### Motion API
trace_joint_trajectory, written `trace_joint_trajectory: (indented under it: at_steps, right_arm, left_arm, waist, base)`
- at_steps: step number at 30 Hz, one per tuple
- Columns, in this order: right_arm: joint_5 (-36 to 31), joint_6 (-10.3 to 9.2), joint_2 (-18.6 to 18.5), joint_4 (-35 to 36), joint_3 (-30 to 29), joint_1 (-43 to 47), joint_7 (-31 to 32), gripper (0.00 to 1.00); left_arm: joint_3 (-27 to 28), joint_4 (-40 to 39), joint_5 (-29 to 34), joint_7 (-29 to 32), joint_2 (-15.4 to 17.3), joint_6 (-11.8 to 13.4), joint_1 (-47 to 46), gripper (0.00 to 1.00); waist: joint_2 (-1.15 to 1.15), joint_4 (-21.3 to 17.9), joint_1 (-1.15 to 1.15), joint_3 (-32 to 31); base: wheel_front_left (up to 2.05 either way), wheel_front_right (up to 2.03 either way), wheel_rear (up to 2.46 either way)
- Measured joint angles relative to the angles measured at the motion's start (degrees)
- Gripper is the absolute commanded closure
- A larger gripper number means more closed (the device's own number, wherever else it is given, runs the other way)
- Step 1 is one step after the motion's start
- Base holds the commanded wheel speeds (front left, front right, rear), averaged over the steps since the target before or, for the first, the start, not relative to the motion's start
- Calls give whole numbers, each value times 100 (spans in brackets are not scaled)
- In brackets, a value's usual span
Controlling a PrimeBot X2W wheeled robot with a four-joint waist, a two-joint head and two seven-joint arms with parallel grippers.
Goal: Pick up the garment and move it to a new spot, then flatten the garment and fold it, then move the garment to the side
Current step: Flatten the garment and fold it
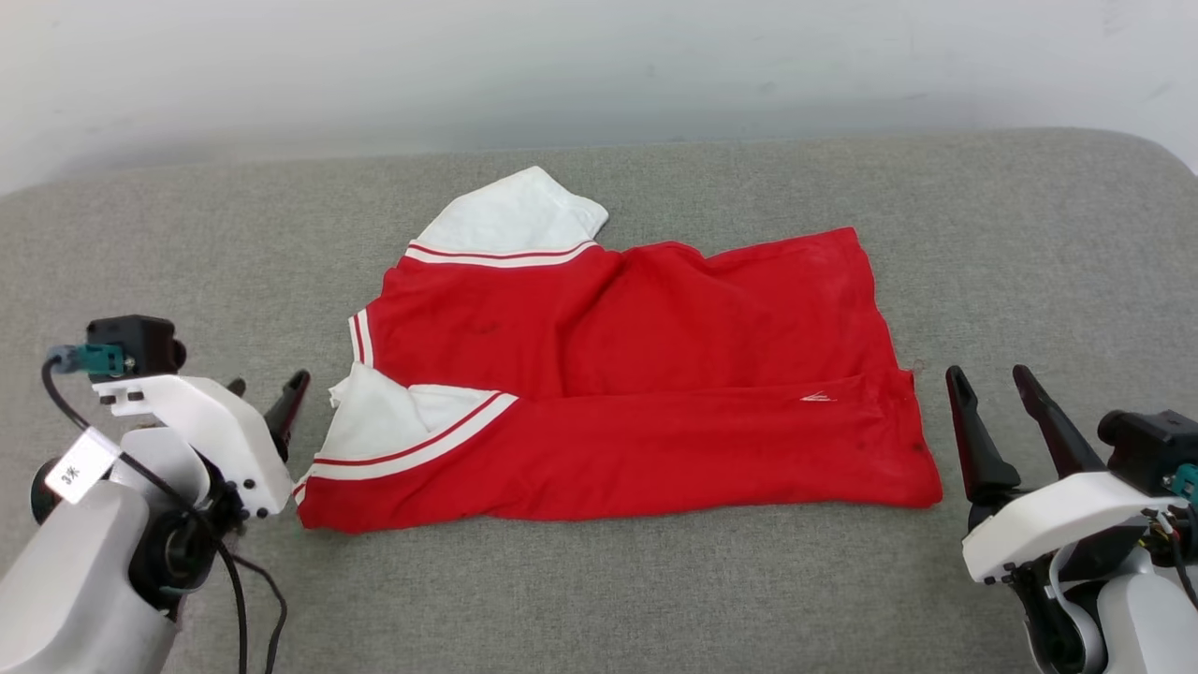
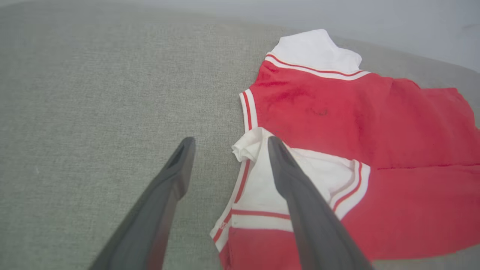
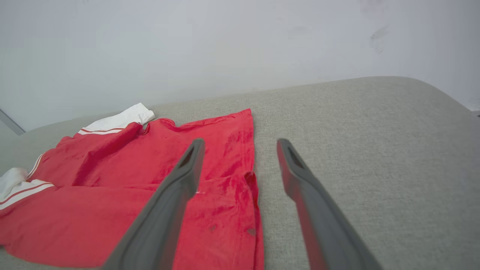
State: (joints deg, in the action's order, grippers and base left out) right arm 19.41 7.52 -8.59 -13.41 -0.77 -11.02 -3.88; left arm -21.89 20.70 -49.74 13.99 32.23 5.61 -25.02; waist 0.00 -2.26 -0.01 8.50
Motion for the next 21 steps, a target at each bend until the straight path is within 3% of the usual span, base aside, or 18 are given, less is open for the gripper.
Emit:
trace_joint_trajectory:
  at_steps: [9, 14, 21]
  right_arm:
    - [-80, -1, 259, 399, -209, 298, 241, 0]
    - [-63, -1, 319, 453, -222, 302, 294, 0]
    - [-4, -1, 333, 477, -141, 268, 347, 0]
  left_arm:
    - [-202, -1031, -463, 1818, 593, 449, 486, 0]
    - [-246, -1104, -565, 2065, 619, 649, 705, 0]
    - [-260, -877, -648, 2087, 480, 656, 678, 0]
  waist:
    - [0, -106, 0, -13]
    - [0, -163, 0, 65]
    - [0, -276, 1, 292]
  base:
    - [0, 0, 0]
    - [0, 0, 0]
    - [0, 0, 0]
